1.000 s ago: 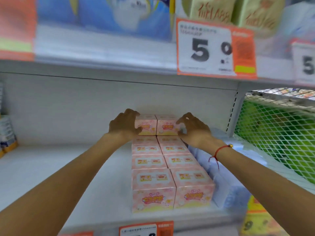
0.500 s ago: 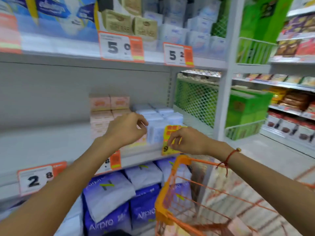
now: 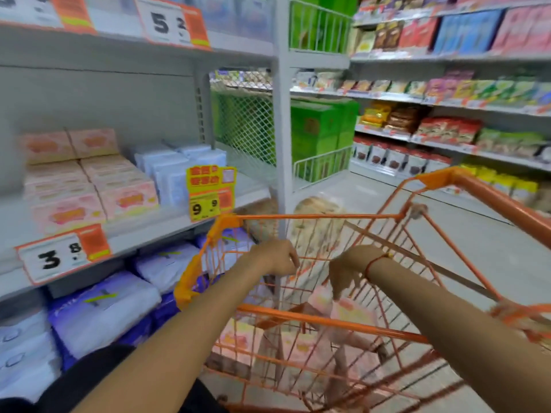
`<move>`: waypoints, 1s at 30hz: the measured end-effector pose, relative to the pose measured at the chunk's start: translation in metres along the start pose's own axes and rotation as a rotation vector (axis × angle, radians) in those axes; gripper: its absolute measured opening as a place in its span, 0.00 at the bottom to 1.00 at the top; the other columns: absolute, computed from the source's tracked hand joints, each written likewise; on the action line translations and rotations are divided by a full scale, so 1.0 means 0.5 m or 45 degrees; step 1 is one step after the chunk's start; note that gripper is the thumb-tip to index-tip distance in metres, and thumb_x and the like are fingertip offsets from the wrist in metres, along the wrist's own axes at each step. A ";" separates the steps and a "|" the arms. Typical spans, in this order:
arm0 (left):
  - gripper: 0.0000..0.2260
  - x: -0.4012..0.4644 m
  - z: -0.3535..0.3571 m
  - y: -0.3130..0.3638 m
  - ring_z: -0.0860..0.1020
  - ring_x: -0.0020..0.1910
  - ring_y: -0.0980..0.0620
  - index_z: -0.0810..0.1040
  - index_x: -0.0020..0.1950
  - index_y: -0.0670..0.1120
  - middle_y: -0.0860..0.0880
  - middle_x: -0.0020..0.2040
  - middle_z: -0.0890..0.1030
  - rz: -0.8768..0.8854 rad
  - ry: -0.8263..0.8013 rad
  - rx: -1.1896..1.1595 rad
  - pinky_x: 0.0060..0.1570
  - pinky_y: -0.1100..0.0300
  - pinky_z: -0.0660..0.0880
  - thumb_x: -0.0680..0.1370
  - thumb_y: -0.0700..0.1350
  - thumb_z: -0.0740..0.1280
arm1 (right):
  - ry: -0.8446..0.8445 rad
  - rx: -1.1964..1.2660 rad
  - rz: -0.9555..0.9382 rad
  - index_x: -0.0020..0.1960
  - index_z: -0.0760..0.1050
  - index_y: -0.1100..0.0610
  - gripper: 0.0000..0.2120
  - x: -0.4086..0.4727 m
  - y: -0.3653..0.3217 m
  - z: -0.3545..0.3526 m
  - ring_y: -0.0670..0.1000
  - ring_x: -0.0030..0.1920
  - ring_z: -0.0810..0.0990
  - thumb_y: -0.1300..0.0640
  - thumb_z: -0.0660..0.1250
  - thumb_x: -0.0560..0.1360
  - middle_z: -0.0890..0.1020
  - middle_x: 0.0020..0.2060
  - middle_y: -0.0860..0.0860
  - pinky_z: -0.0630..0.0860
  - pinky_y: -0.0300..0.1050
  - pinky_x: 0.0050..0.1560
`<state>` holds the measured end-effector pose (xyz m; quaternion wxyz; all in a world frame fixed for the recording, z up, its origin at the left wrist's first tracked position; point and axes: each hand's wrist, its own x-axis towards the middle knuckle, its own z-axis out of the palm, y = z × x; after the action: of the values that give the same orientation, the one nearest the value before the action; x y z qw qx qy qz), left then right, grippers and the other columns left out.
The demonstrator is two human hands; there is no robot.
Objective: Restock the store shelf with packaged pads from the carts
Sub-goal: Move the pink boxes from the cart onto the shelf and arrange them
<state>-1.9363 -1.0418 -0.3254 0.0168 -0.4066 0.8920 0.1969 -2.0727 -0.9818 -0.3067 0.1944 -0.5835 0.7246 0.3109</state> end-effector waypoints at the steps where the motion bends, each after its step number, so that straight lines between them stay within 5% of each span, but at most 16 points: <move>1: 0.13 0.020 0.014 0.017 0.78 0.57 0.46 0.80 0.60 0.48 0.46 0.60 0.80 0.017 -0.063 0.084 0.53 0.57 0.74 0.77 0.42 0.64 | 0.007 -0.033 0.040 0.67 0.72 0.56 0.29 0.003 0.006 0.013 0.51 0.60 0.78 0.40 0.66 0.73 0.77 0.64 0.50 0.72 0.43 0.53; 3: 0.15 0.065 0.035 0.044 0.77 0.60 0.45 0.78 0.62 0.49 0.47 0.63 0.78 0.059 -0.158 0.275 0.55 0.55 0.74 0.77 0.41 0.62 | 0.037 0.009 0.099 0.67 0.72 0.54 0.29 0.007 0.017 0.023 0.51 0.62 0.76 0.38 0.65 0.73 0.76 0.64 0.49 0.70 0.41 0.52; 8: 0.26 0.153 0.083 0.062 0.69 0.68 0.43 0.61 0.75 0.49 0.45 0.74 0.64 0.188 -0.392 0.691 0.55 0.52 0.72 0.78 0.35 0.59 | 0.054 0.179 0.181 0.67 0.73 0.57 0.20 0.052 0.071 0.028 0.49 0.63 0.76 0.54 0.67 0.76 0.77 0.63 0.51 0.72 0.40 0.57; 12: 0.35 0.197 0.145 0.047 0.61 0.74 0.42 0.51 0.78 0.48 0.44 0.77 0.54 0.295 -0.695 0.624 0.67 0.48 0.66 0.77 0.43 0.67 | 0.031 0.268 0.199 0.70 0.69 0.55 0.27 0.080 0.102 0.033 0.48 0.69 0.69 0.50 0.69 0.73 0.69 0.70 0.48 0.67 0.40 0.64; 15: 0.43 0.203 0.174 0.037 0.57 0.75 0.42 0.44 0.78 0.49 0.47 0.78 0.44 0.264 -0.744 0.698 0.68 0.45 0.66 0.74 0.48 0.71 | -0.123 0.275 0.165 0.68 0.71 0.49 0.28 0.086 0.113 0.030 0.39 0.50 0.80 0.46 0.71 0.70 0.74 0.66 0.42 0.72 0.36 0.53; 17: 0.44 0.206 0.179 0.035 0.63 0.72 0.40 0.45 0.78 0.50 0.46 0.77 0.47 0.269 -0.612 0.719 0.63 0.45 0.70 0.73 0.47 0.72 | -0.215 0.272 0.132 0.70 0.69 0.49 0.32 0.097 0.114 0.032 0.38 0.37 0.80 0.45 0.73 0.68 0.74 0.66 0.41 0.74 0.34 0.47; 19: 0.42 0.204 0.177 0.036 0.63 0.71 0.40 0.48 0.78 0.52 0.44 0.76 0.52 0.315 -0.487 0.756 0.61 0.45 0.70 0.73 0.48 0.72 | -0.239 0.288 0.099 0.70 0.69 0.49 0.32 0.111 0.119 0.037 0.42 0.45 0.79 0.46 0.74 0.68 0.72 0.67 0.42 0.73 0.36 0.47; 22: 0.40 0.200 0.178 0.025 0.54 0.75 0.43 0.52 0.77 0.53 0.45 0.77 0.49 0.331 -0.483 0.773 0.66 0.44 0.65 0.73 0.50 0.72 | -0.267 0.426 0.084 0.67 0.72 0.48 0.31 0.124 0.129 0.046 0.42 0.39 0.79 0.47 0.76 0.66 0.76 0.59 0.43 0.77 0.37 0.43; 26: 0.35 0.193 0.167 0.024 0.65 0.69 0.41 0.58 0.74 0.51 0.42 0.71 0.64 0.290 -0.436 0.759 0.58 0.48 0.70 0.72 0.48 0.73 | -0.299 0.630 0.136 0.64 0.75 0.56 0.34 0.141 0.148 0.051 0.48 0.56 0.79 0.54 0.79 0.60 0.78 0.61 0.48 0.77 0.47 0.61; 30: 0.37 0.182 0.162 0.035 0.76 0.57 0.41 0.54 0.75 0.46 0.41 0.62 0.74 0.240 -0.406 0.824 0.43 0.53 0.70 0.72 0.45 0.72 | -0.402 0.715 0.080 0.60 0.79 0.55 0.37 0.154 0.160 0.048 0.45 0.49 0.82 0.53 0.80 0.51 0.82 0.53 0.48 0.75 0.44 0.62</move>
<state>-2.0206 -1.0675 -0.4116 0.2649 -0.2607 0.9277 -0.0339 -2.1706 -1.0112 -0.3562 0.4480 -0.4289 0.7608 0.1912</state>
